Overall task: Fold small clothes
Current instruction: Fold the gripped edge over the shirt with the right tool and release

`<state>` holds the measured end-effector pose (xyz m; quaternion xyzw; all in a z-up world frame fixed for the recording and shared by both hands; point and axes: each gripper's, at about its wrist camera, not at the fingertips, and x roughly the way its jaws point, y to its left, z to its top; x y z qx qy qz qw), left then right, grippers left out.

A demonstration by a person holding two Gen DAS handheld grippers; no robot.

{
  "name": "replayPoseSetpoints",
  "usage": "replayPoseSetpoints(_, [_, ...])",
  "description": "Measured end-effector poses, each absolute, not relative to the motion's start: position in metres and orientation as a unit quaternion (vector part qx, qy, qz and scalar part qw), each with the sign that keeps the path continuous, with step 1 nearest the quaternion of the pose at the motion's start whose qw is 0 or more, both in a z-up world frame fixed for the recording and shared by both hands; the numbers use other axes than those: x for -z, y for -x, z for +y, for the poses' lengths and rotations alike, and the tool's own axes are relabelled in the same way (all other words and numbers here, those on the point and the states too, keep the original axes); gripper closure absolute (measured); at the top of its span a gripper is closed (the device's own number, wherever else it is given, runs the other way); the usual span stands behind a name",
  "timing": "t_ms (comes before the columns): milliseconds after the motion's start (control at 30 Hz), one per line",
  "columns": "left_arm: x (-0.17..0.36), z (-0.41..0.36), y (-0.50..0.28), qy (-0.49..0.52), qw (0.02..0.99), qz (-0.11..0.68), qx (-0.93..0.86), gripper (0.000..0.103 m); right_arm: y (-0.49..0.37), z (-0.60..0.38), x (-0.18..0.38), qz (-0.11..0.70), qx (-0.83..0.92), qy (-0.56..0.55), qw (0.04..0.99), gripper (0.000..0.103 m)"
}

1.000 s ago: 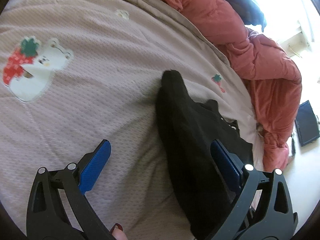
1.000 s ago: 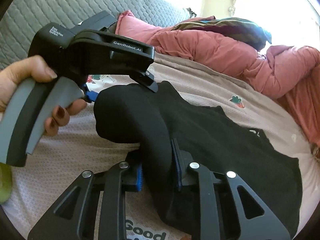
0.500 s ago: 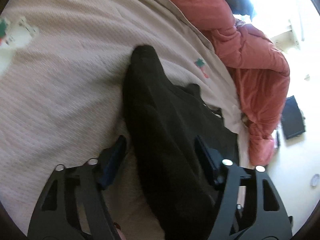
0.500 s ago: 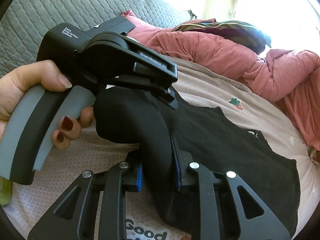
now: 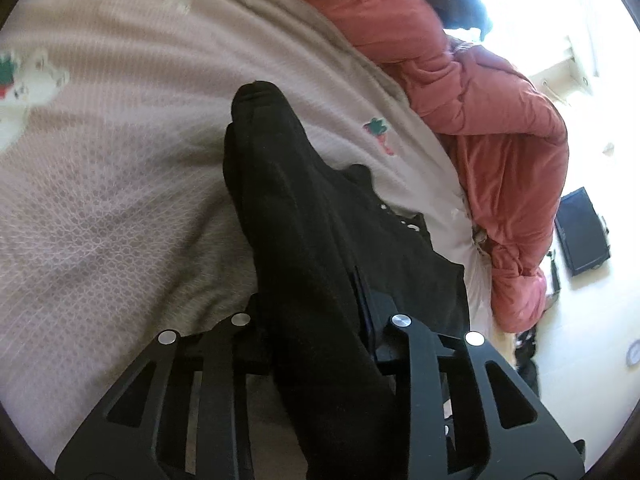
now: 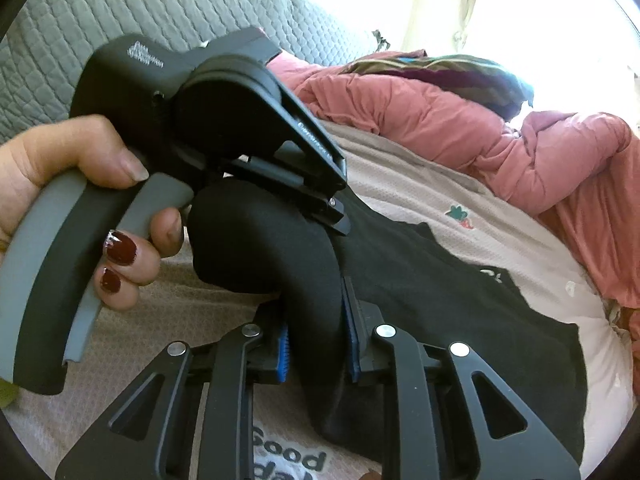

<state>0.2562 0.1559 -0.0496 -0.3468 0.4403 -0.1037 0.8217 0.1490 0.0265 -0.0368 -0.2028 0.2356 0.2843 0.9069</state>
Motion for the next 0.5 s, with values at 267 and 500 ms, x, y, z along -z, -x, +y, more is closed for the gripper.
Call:
replayPoseSetpoints(267, [0.013, 0.118, -0.247, 0.318, 0.837, 0.439, 0.077, 0.085, -0.138, -0.005, 0.022, 0.217, -0.265, 0.175, 0.923, 0.086])
replayPoseSetpoints(500, [-0.020, 0.071, -0.248, 0.268, 0.853, 0.442, 0.067, 0.085, -0.136, -0.046, 0.008, 0.209, -0.246, 0.120, 0.939, 0.087])
